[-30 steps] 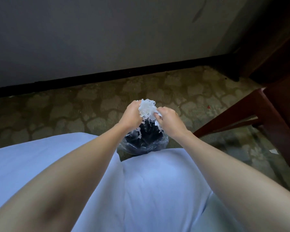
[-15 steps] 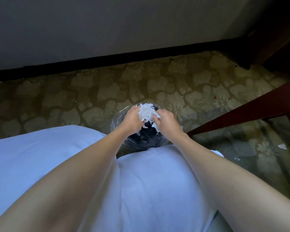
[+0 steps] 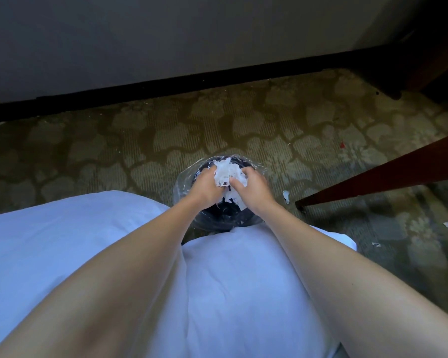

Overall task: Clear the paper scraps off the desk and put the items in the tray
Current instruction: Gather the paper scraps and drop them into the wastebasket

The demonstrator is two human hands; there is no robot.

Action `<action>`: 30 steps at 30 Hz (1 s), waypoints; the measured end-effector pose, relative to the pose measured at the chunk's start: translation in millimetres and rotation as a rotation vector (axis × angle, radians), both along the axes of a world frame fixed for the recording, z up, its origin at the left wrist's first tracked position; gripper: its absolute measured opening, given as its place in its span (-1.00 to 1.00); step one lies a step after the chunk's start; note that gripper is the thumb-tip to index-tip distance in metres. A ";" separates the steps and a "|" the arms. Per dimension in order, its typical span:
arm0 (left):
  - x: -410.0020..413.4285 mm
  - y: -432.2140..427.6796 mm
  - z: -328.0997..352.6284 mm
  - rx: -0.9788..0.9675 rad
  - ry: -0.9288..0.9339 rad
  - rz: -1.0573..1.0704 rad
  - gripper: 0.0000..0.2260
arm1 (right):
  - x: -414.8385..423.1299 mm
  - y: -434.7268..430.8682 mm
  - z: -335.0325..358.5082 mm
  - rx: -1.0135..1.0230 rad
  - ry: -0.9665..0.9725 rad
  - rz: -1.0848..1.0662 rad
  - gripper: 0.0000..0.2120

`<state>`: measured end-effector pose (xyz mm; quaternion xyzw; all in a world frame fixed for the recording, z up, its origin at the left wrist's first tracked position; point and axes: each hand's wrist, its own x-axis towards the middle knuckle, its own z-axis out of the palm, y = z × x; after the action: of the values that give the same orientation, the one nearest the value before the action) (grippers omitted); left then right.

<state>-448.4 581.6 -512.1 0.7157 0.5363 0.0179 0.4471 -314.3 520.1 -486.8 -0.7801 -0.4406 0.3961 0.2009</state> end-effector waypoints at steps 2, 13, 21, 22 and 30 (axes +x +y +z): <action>-2.4 0.8 -6.5 -0.022 0.039 0.015 -0.62 | -0.8 -0.4 1.4 -0.016 0.017 0.024 -0.51; -0.8 -7.0 31.3 -0.010 0.063 -0.003 -0.29 | 4.9 -14.2 26.2 -0.022 0.038 0.048 -0.47; 0.8 -28.2 80.5 0.080 0.028 -0.050 -0.37 | 11.1 -36.8 81.9 0.037 -0.019 0.062 -0.53; 1.8 -32.1 88.6 0.090 0.022 -0.057 -0.39 | 12.5 -40.5 90.1 0.047 -0.028 0.061 -0.55; 11.4 -61.1 151.4 0.190 0.003 -0.184 -0.46 | 23.8 -77.9 154.3 0.092 -0.144 0.127 -0.50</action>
<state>-437.1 520.6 -360.7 0.8009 0.4650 0.0268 0.3763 -290.5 442.2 -332.5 -0.7671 -0.5201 0.3302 0.1791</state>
